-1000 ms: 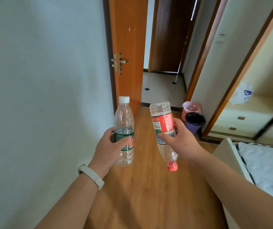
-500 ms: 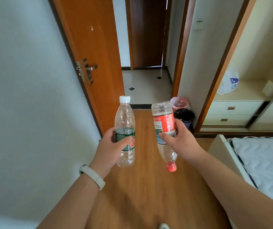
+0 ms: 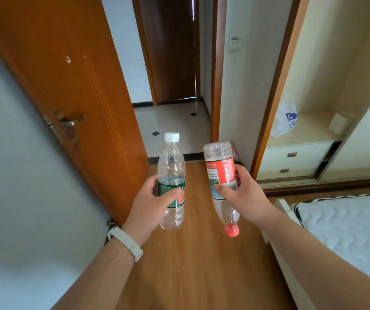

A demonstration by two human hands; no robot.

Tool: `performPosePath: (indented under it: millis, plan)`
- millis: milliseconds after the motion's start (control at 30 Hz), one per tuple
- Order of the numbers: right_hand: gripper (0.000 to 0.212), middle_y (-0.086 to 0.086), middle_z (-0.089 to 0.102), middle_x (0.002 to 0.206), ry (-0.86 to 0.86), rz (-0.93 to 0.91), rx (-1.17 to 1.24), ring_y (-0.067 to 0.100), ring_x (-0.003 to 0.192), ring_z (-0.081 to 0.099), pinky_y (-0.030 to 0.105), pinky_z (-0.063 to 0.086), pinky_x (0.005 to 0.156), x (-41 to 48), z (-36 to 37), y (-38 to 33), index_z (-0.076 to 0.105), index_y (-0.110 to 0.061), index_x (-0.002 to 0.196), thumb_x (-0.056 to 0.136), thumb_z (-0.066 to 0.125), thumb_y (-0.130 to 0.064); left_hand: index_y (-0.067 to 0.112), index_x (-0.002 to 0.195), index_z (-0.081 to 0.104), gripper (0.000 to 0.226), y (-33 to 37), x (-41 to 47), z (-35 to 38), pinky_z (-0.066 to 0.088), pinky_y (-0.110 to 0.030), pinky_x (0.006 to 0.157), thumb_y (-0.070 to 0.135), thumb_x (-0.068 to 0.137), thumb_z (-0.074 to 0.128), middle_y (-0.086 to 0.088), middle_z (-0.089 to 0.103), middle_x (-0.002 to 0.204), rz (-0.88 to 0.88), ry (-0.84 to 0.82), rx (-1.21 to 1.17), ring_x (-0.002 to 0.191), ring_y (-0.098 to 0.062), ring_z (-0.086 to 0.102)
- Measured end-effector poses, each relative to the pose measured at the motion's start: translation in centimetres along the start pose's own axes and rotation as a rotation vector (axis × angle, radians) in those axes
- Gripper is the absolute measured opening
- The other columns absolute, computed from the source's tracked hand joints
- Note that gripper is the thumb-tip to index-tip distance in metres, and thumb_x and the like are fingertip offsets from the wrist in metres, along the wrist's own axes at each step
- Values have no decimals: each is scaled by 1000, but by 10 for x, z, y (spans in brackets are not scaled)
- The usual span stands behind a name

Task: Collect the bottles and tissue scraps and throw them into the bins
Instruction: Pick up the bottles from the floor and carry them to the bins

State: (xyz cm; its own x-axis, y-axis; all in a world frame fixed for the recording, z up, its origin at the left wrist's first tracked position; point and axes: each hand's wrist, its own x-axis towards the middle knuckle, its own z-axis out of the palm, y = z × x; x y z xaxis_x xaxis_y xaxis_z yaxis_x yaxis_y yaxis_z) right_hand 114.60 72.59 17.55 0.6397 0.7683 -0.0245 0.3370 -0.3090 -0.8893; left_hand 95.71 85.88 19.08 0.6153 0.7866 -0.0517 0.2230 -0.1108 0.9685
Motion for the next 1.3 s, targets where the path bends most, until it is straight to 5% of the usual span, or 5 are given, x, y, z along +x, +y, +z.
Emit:
performPosePath:
  millis: [300,500,733,933,1300]
  plan:
    - [60,-23,54,110,50,93,-56,-1,91,58,18,47,78,85,11,15,35,-36,132,83,70,-45,35,122,55,48,-18,106,5,56,-30,77,37,79,75,15,69,106,-32,-74,3,95,-5,68]
    - [64,-17,56,116,131,166,-91,6,99,58,33,51,89,177,37,4,35,-34,135,83,70,-45,36,122,54,51,-31,210,-20,58,-35,78,39,76,76,13,68,108,-63,-133,-33,94,-7,69]
    - [62,-23,51,103,167,153,-128,-6,78,53,15,43,68,294,81,-45,36,-34,135,84,70,-42,34,121,52,47,-30,331,-80,53,-23,67,34,79,75,12,67,106,-64,-135,-62,91,-5,68]
    - [64,-20,50,111,171,151,-147,-2,82,54,10,40,66,360,114,-64,33,-34,137,84,70,-42,33,123,52,49,-36,414,-113,50,-14,58,34,80,75,12,66,107,-63,-151,-55,90,-4,66]
    - [63,-20,52,108,203,212,-122,1,84,56,25,48,78,464,113,-44,36,-35,134,83,71,-43,41,115,54,53,-54,532,-105,59,-39,78,49,67,76,12,68,106,-90,-202,-13,94,-10,68]
